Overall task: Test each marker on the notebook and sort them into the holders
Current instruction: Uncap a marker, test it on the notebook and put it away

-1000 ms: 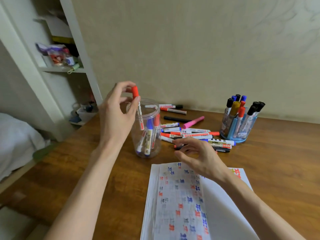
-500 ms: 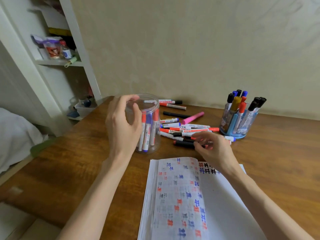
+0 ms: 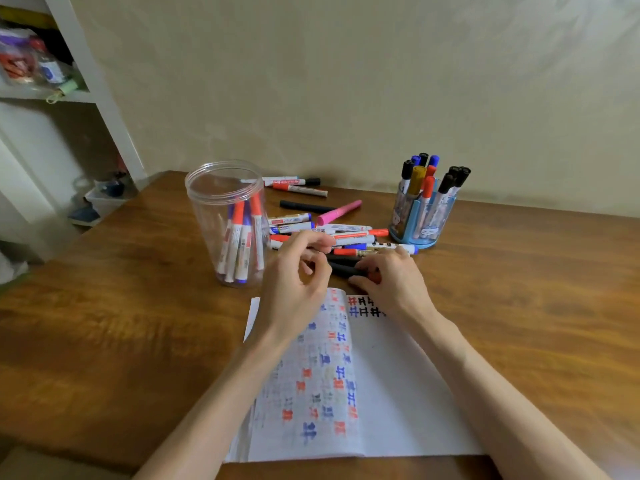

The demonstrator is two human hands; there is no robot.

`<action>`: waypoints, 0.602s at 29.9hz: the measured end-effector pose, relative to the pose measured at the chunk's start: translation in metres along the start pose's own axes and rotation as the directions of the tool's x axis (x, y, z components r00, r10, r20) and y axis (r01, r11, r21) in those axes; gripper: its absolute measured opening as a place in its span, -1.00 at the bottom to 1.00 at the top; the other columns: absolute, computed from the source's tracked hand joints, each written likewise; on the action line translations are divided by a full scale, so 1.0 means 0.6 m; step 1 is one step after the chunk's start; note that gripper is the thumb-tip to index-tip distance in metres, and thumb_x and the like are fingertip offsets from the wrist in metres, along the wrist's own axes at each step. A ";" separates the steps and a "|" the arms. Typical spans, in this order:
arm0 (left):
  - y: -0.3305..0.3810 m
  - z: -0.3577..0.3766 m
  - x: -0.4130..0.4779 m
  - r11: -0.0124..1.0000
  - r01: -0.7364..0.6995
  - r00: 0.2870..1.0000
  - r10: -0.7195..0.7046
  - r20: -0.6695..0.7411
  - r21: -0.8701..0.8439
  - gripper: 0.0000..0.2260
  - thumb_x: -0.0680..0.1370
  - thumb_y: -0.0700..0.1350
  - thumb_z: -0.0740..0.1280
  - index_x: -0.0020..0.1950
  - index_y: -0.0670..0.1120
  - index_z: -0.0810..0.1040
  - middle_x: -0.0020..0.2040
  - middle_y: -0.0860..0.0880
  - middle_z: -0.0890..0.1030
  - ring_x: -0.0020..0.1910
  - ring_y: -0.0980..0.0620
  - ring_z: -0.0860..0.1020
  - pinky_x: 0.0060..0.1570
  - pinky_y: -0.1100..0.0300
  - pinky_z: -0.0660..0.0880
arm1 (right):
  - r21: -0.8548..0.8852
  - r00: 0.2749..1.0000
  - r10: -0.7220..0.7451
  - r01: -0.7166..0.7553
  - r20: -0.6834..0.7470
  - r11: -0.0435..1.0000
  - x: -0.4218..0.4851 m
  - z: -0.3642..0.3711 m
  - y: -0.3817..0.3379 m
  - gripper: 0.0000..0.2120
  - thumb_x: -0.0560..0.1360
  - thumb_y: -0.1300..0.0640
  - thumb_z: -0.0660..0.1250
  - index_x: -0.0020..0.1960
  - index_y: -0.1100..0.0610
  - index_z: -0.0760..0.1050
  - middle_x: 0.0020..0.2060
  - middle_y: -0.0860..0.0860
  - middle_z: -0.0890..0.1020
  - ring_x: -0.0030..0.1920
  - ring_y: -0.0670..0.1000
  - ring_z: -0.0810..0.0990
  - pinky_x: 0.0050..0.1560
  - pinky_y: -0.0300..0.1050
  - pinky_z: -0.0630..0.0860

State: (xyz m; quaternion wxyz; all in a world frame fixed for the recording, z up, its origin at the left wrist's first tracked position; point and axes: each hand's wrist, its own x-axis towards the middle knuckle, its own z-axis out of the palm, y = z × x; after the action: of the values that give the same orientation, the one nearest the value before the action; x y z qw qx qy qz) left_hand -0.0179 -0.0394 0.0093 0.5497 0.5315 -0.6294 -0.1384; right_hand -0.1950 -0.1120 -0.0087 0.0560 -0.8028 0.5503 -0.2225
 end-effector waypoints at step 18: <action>0.026 0.058 -0.011 0.991 -0.005 0.890 -0.055 0.452 0.132 -0.59 0.44 0.32 0.37 0.15 0.11 0.65 -0.03 0.22 0.70 0.03 0.26 0.64 0.06 0.15 0.63 | 0.842 0.966 0.236 -0.216 0.109 0.495 -0.097 -0.059 0.031 -0.78 0.61 0.08 0.46 -0.02 0.25 0.60 -0.31 0.02 0.70 -0.32 -0.05 0.62 -0.25 -0.20 0.53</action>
State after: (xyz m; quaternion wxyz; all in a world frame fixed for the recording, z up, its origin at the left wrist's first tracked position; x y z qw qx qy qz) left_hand -0.0560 -0.0421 0.0051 0.3498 0.5271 -0.7412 -0.2247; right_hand -0.2427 -0.0610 -0.0003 0.4613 -0.5929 0.4732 -0.4603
